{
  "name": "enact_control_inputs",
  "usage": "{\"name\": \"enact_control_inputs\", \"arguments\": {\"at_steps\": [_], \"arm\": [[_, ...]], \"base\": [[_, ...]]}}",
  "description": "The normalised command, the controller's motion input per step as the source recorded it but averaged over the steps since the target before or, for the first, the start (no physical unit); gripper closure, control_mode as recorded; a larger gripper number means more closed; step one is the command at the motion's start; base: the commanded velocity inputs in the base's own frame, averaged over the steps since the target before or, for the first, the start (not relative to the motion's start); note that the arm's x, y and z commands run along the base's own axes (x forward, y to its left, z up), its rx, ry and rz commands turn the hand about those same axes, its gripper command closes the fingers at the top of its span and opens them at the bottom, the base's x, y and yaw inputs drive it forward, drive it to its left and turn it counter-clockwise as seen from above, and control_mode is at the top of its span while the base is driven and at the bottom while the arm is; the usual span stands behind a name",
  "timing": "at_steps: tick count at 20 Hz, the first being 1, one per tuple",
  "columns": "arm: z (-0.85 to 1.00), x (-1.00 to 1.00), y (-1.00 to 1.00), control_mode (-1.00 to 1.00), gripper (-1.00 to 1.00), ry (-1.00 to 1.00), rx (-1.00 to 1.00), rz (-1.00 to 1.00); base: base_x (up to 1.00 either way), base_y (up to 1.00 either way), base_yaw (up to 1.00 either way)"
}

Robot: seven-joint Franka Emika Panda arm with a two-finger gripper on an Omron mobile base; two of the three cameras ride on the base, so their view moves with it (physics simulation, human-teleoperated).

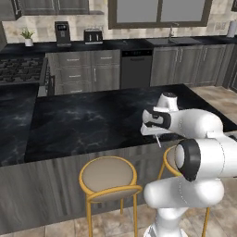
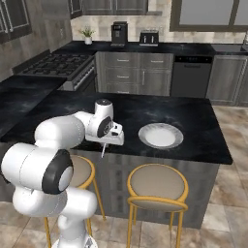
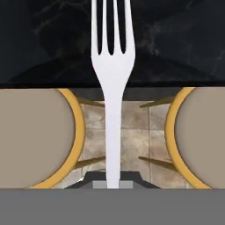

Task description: Take the fork and place it on the left side of the plate. Then take the spoon and place it on the right side of the plate. Make sure they're directly next to the plate.

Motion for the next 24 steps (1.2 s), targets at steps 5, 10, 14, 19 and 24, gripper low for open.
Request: {"name": "enact_control_inputs", "arguments": {"at_steps": [5,10,14,19,24], "arm": [[-0.02,0.77,-0.08,-1.0,1.0,0.0,-0.07,-0.05],[-0.1,0.56,-0.24,-1.0,1.0,-0.01,-0.1,-0.03],[-0.1,0.36,-0.41,-1.0,1.0,-0.03,-0.05,0.0],[-0.04,0.54,-0.18,-1.0,1.0,-0.04,0.0,0.0],[-0.22,0.61,-0.01,-1.0,1.0,0.0,0.0,0.0]], "base": [[0.0,0.0,0.0],[0.0,0.0,0.0],[0.0,0.0,0.0],[0.0,0.0,0.0],[0.0,0.0,0.0]]}}
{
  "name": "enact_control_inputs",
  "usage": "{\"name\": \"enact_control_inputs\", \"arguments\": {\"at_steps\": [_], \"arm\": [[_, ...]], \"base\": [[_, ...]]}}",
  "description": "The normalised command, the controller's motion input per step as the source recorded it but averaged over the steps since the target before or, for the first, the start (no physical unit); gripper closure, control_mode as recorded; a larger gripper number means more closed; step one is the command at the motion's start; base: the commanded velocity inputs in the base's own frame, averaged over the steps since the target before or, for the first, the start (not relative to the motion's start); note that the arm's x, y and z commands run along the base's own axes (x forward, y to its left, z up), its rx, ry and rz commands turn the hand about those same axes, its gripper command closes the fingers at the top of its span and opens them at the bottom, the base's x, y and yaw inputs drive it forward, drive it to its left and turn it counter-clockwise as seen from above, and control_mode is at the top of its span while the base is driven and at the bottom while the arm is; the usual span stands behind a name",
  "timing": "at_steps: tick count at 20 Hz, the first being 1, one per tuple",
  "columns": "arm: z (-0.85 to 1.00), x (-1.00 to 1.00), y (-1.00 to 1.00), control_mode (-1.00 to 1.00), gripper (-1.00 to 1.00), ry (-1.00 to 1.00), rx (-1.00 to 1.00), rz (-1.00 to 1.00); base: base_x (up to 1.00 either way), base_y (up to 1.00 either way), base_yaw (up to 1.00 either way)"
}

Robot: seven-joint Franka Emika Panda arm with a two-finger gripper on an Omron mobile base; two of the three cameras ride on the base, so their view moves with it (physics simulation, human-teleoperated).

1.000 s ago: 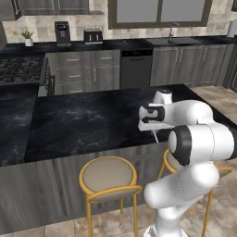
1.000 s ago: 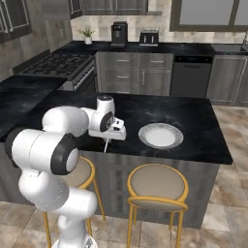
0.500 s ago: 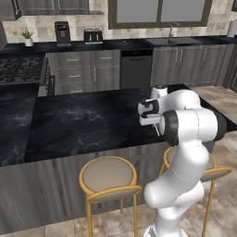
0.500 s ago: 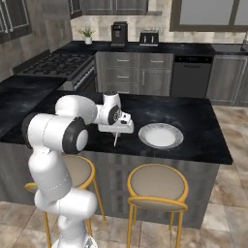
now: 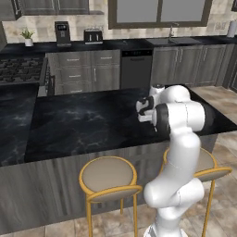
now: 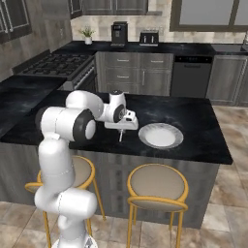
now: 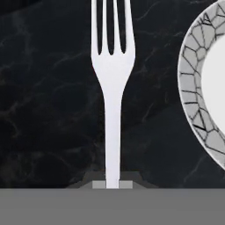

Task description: Take the fork and place it on the left side of the plate. Then take the spoon and place it on the right side of the plate. Make sure they're directly next to the plate.

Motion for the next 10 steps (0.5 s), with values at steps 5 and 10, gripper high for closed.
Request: {"name": "enact_control_inputs", "arguments": {"at_steps": [5,10], "arm": [[-0.39,0.5,0.0,-1.0,1.0,0.0,0.0,0.0],[-0.25,0.34,-0.05,-1.0,1.0,0.0,0.0,0.0]], "base": [[0.0,0.0,0.0],[0.0,0.0,0.0]]}}
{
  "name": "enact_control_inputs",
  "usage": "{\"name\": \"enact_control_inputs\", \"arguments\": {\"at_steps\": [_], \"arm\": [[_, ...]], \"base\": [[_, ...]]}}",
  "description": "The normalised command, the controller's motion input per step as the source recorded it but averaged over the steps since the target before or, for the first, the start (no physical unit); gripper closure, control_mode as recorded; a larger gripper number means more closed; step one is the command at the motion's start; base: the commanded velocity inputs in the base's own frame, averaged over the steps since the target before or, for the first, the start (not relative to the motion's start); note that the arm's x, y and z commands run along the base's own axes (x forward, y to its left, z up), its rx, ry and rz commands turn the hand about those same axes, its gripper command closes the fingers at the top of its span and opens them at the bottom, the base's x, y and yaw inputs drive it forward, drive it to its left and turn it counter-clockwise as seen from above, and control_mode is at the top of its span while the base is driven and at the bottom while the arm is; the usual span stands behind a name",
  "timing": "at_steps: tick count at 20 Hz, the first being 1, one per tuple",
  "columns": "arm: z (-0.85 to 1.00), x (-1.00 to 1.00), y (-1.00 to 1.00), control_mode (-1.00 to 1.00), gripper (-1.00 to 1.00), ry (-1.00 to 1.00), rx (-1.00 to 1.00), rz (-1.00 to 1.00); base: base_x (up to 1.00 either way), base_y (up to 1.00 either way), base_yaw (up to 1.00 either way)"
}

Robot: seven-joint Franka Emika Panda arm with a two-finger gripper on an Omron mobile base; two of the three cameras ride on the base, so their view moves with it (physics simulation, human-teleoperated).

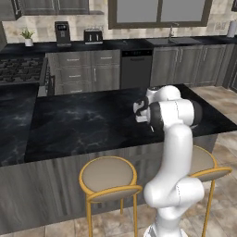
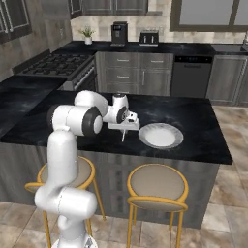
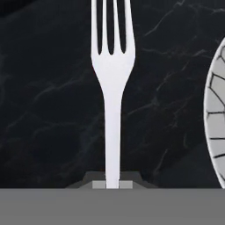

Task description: Take the fork and place it on the left side of the plate. Then take the spoon and place it on the right side of the plate. Make sure they're directly next to the plate.

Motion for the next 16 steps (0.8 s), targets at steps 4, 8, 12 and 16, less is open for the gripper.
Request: {"name": "enact_control_inputs", "arguments": {"at_steps": [4,8,12,16], "arm": [[-0.15,0.22,-0.16,-1.0,1.0,0.0,0.0,0.0],[-0.18,0.15,-0.19,-1.0,1.0,0.0,0.0,0.0],[-0.14,0.21,-0.13,-1.0,1.0,0.0,0.0,0.0],[-0.15,0.33,0.0,-1.0,-1.0,0.0,0.0,0.0]], "base": [[0.0,0.0,0.0],[0.0,0.0,0.0],[0.0,0.0,0.0],[0.0,0.0,0.0]]}}
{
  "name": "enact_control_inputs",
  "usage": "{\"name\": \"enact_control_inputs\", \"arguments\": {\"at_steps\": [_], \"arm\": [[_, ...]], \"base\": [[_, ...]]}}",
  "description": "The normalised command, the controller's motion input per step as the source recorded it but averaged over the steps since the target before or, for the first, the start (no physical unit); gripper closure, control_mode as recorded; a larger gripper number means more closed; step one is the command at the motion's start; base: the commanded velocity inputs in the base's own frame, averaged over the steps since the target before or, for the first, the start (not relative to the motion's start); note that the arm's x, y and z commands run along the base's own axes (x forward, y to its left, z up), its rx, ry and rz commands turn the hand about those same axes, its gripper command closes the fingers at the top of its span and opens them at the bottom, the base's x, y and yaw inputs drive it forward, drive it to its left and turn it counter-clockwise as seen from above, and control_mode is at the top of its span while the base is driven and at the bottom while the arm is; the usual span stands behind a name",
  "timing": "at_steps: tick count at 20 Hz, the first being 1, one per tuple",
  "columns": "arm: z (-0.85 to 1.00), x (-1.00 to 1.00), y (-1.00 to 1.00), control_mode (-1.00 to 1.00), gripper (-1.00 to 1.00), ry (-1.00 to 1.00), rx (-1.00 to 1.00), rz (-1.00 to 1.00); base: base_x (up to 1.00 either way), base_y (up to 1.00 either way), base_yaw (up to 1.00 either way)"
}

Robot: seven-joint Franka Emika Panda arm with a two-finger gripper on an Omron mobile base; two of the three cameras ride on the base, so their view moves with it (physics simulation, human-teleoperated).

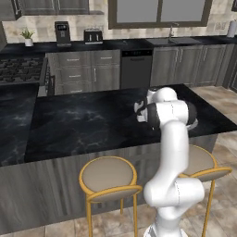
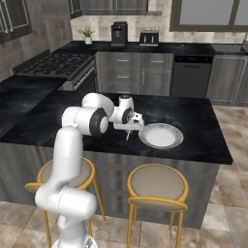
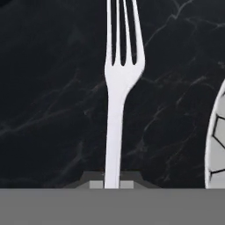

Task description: Take the fork and place it on the left side of the plate. Then take the spoon and place it on the right side of the plate. Make sure they're directly next to the plate.

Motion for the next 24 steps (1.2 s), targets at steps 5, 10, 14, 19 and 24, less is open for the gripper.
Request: {"name": "enact_control_inputs", "arguments": {"at_steps": [5,10,14,19,24], "arm": [[-0.08,0.3,0.0,-1.0,-1.0,0.0,0.0,0.0],[0.07,0.01,0.0,-1.0,-1.0,-0.01,0.0,0.0],[0.3,-0.03,0.0,-1.0,-1.0,-0.03,0.0,0.0],[0.31,-0.17,-0.02,-1.0,-1.0,-0.03,0.01,0.0],[0.12,-0.64,0.0,-1.0,-1.0,-0.08,0.0,-0.05]], "base": [[0.0,0.0,0.0],[0.0,0.0,0.0],[0.0,0.0,0.0],[0.0,0.0,0.0],[0.0,0.0,0.0]]}}
